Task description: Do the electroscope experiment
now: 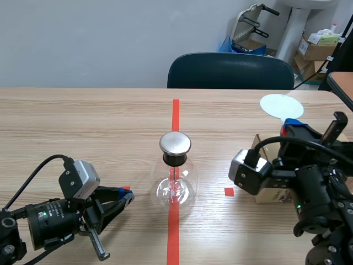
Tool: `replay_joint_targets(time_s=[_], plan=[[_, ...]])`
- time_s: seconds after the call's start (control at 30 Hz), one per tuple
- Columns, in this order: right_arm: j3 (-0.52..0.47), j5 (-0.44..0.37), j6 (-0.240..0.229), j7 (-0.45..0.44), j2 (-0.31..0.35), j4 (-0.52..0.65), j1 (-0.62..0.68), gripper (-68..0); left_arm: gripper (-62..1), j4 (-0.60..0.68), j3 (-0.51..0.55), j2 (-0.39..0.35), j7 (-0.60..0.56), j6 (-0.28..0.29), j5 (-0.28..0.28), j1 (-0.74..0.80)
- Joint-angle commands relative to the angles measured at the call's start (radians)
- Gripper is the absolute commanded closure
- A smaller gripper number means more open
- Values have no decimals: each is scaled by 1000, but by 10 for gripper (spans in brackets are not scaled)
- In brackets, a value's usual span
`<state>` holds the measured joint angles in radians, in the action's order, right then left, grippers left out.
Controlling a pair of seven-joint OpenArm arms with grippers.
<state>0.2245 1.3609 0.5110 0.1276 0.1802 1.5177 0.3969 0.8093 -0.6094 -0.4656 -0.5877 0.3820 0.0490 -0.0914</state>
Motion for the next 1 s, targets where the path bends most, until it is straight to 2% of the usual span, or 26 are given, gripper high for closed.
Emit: replay_joint_targets(time_s=[0.0, 0.97], plan=[[-3, -3, 11, 16, 13, 12, -9, -20, -29, 22, -1, 5, -14, 2, 10, -3], [-3, -3, 11, 5, 13, 12, -9, -20, -29, 22, -1, 5, -14, 2, 10, -3]])
